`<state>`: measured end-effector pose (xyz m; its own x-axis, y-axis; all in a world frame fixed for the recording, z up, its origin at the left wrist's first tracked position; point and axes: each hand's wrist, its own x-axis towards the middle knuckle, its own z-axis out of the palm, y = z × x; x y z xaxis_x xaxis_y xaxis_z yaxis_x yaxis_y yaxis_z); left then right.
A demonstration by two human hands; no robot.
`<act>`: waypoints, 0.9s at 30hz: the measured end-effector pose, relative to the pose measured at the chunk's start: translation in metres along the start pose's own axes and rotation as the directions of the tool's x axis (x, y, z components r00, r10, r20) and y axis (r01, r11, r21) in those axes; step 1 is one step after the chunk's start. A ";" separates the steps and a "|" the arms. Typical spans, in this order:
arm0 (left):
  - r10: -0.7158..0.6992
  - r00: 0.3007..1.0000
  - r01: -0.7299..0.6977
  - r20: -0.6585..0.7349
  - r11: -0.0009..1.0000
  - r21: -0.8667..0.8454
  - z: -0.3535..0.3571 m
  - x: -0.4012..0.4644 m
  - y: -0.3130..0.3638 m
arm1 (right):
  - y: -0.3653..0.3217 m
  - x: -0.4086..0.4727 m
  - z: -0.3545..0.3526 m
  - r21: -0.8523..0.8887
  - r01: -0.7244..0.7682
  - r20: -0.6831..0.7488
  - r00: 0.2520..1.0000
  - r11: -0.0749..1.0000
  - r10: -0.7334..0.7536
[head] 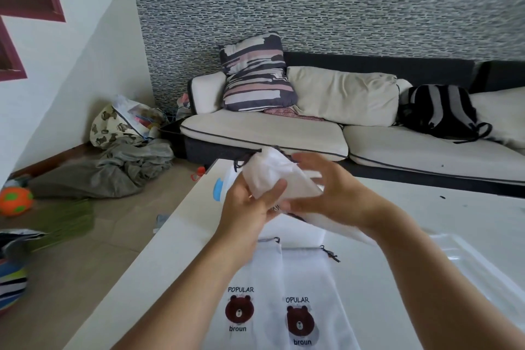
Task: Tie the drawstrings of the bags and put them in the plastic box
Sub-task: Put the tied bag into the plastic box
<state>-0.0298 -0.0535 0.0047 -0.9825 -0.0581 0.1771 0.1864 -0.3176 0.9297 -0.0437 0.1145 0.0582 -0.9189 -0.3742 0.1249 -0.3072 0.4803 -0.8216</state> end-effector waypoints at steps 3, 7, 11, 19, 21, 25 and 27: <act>-0.021 0.999 0.023 -0.033 0.999 0.032 -0.006 0.010 0.000 | 0.002 0.005 0.012 -0.177 0.056 -0.167 0.982 0.983 -0.086; 0.146 0.970 0.008 -0.193 0.779 0.627 -0.040 0.024 -0.005 | -0.001 0.038 0.012 -0.582 0.041 -0.500 0.769 0.812 -0.398; 0.094 0.990 0.058 -0.103 0.399 0.915 -0.067 0.027 -0.015 | 0.030 0.098 0.032 -0.730 0.021 -0.278 0.904 0.684 -0.324; -0.108 0.994 0.000 0.015 0.139 0.990 -0.083 0.025 -0.024 | 0.081 0.154 0.066 -0.603 -0.431 0.237 0.707 0.671 0.667; -0.159 0.987 -0.016 0.035 0.122 0.992 -0.086 0.025 -0.022 | 0.079 0.153 0.064 -0.636 -0.400 0.265 0.691 0.660 0.673; -0.224 0.974 -0.024 0.042 0.082 0.996 -0.086 0.025 -0.019 | 0.065 0.150 0.056 -0.581 -0.287 0.183 0.866 0.762 0.465; -0.244 0.970 0.001 0.013 0.057 0.998 -0.085 0.022 -0.018 | 0.046 0.136 0.052 -0.528 -0.216 -0.123 0.976 0.821 0.177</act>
<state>-0.0551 -0.1293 -0.0352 -0.9982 0.0333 -0.0506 0.0119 0.9269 0.3751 -0.1699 0.0449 0.0084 -0.9822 -0.1824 0.0451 -0.1848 0.8942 -0.4078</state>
